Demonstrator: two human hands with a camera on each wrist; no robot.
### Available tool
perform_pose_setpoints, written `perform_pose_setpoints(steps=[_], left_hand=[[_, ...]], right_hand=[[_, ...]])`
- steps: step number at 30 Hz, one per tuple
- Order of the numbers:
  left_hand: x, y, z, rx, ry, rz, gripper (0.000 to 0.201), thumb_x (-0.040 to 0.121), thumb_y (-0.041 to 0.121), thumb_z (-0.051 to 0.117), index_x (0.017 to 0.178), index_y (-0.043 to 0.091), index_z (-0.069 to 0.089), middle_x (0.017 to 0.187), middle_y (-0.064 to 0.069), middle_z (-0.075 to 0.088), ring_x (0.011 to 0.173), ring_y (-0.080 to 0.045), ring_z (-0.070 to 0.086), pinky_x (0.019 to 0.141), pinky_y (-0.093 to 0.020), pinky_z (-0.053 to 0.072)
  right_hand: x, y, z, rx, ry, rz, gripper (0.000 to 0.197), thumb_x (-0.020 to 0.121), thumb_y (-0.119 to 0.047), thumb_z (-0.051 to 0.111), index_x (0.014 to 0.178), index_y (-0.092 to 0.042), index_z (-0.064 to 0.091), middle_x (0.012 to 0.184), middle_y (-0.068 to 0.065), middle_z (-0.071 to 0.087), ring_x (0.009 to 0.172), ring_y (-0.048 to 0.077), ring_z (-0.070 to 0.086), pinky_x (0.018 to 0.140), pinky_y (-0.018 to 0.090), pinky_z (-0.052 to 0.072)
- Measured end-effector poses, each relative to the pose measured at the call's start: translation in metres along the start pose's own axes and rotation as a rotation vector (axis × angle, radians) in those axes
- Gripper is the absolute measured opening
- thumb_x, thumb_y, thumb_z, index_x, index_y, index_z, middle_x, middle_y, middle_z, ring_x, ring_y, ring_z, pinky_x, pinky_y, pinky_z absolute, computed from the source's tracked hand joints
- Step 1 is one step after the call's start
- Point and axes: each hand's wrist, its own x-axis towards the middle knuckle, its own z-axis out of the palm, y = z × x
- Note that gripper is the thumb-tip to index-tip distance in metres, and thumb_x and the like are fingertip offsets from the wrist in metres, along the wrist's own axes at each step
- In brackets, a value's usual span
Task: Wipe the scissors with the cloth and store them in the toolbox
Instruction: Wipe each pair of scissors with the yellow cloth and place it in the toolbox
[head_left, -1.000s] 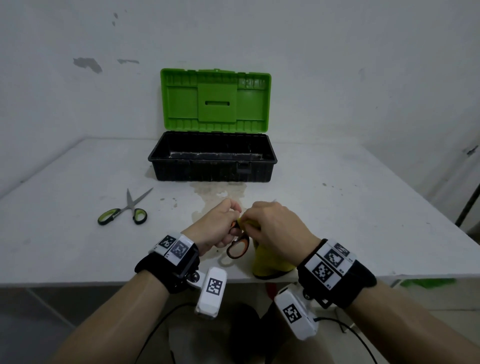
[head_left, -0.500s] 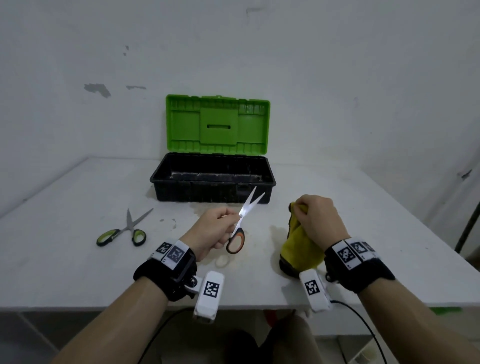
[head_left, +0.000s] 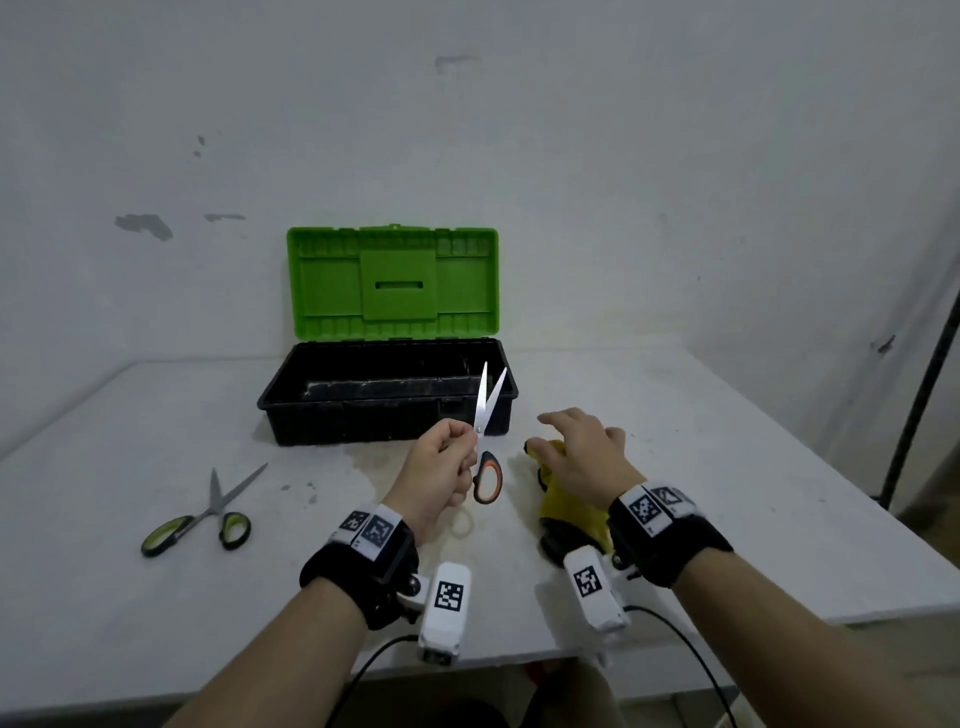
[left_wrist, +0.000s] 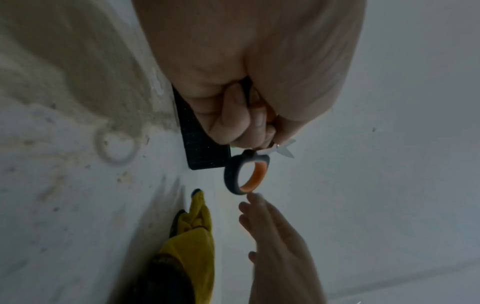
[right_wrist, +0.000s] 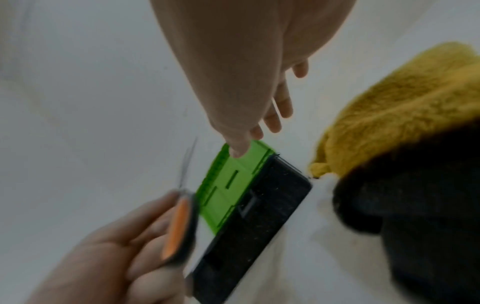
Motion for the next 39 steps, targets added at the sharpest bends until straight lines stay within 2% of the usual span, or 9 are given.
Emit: perform_pose_setpoints(steps=[4, 9, 13, 17, 22, 27, 31, 35, 39], left_hand=[[0.003, 0.0, 0.008, -0.129, -0.003, 0.013, 0.013, 0.104, 0.017, 0.047, 0.093, 0.011, 0.051, 0.062, 0.002, 0.043, 0.042, -0.007, 0.028, 0.037, -0.018, 0.018], [-0.004, -0.004, 0.004, -0.067, -0.004, 0.069, 0.016, 0.104, 0.018, 0.047, 0.094, 0.008, 0.056, 0.073, -0.003, 0.054, 0.055, -0.013, 0.049, 0.047, -0.023, 0.036], [-0.01, -0.009, -0.021, 0.181, 0.019, 0.091, 0.017, 0.1, 0.022, 0.055, 0.106, 0.021, 0.071, 0.085, 0.002, 0.069, 0.077, -0.012, 0.064, 0.069, -0.025, 0.054], [-0.012, -0.008, -0.038, 0.15, -0.002, 0.085, 0.016, 0.094, 0.014, 0.066, 0.104, 0.02, 0.075, 0.082, 0.003, 0.074, 0.079, -0.015, 0.068, 0.085, -0.034, 0.059], [-0.016, -0.011, -0.035, 0.114, 0.04, 0.081, 0.014, 0.091, 0.011, 0.07, 0.093, 0.023, 0.076, 0.075, 0.004, 0.072, 0.072, -0.014, 0.064, 0.075, -0.032, 0.055], [-0.013, -0.008, -0.035, 0.09, 0.108, 0.094, 0.012, 0.091, 0.014, 0.07, 0.092, 0.023, 0.077, 0.074, 0.004, 0.072, 0.071, -0.011, 0.065, 0.072, -0.026, 0.056], [-0.001, 0.007, -0.04, 0.041, 0.15, 0.106, 0.008, 0.091, 0.012, 0.07, 0.091, 0.018, 0.075, 0.08, -0.007, 0.074, 0.073, -0.015, 0.069, 0.072, -0.027, 0.057], [0.015, 0.024, -0.052, 0.001, 0.165, 0.115, 0.007, 0.09, 0.008, 0.071, 0.095, 0.008, 0.075, 0.077, -0.011, 0.072, 0.066, -0.015, 0.067, 0.064, -0.023, 0.055], [0.036, 0.042, -0.075, 0.028, 0.166, 0.13, 0.007, 0.089, 0.008, 0.071, 0.093, 0.013, 0.075, 0.08, -0.008, 0.073, 0.069, -0.016, 0.065, 0.072, -0.028, 0.057]], right_hand=[[-0.028, -0.028, 0.0, 0.591, -0.115, -0.071, 0.047, 0.086, -0.067, 0.047, 0.113, -0.032, 0.064, 0.098, -0.008, 0.072, 0.088, 0.012, 0.069, 0.086, 0.04, 0.054], [-0.035, -0.042, 0.003, 0.899, -0.072, -0.066, 0.012, 0.093, -0.022, 0.064, 0.097, -0.01, 0.066, 0.077, 0.008, 0.072, 0.071, 0.024, 0.073, 0.062, 0.031, 0.051], [-0.03, -0.039, 0.0, 0.899, -0.07, -0.049, 0.013, 0.092, -0.02, 0.066, 0.096, -0.008, 0.068, 0.076, 0.011, 0.072, 0.07, 0.025, 0.073, 0.064, 0.031, 0.055], [-0.029, -0.048, 0.005, 0.886, -0.085, -0.067, 0.014, 0.091, -0.019, 0.067, 0.096, -0.006, 0.068, 0.077, 0.013, 0.072, 0.07, 0.025, 0.073, 0.061, 0.029, 0.055], [-0.029, -0.06, 0.018, 0.924, -0.063, -0.06, 0.012, 0.091, -0.013, 0.066, 0.094, -0.002, 0.066, 0.073, 0.013, 0.069, 0.067, 0.029, 0.072, 0.058, 0.029, 0.053], [-0.026, -0.069, 0.022, 0.948, 0.094, 0.016, 0.021, 0.085, -0.02, 0.073, 0.097, -0.014, 0.057, 0.073, 0.01, 0.069, 0.062, 0.023, 0.072, 0.059, 0.032, 0.054], [-0.012, -0.087, 0.02, 0.667, 0.261, -0.022, 0.027, 0.077, -0.037, 0.078, 0.083, -0.021, 0.057, 0.076, -0.005, 0.067, 0.063, 0.01, 0.063, 0.06, 0.024, 0.05], [0.012, -0.109, 0.009, 0.484, 0.275, -0.082, 0.031, 0.077, -0.039, 0.079, 0.075, -0.012, 0.063, 0.07, 0.0, 0.064, 0.066, 0.013, 0.057, 0.058, 0.024, 0.043], [0.043, -0.135, -0.001, 0.397, 0.197, -0.091, 0.044, 0.079, -0.033, 0.074, 0.046, -0.016, 0.049, 0.044, -0.003, 0.047, 0.041, 0.007, 0.045, 0.041, 0.019, 0.028]])
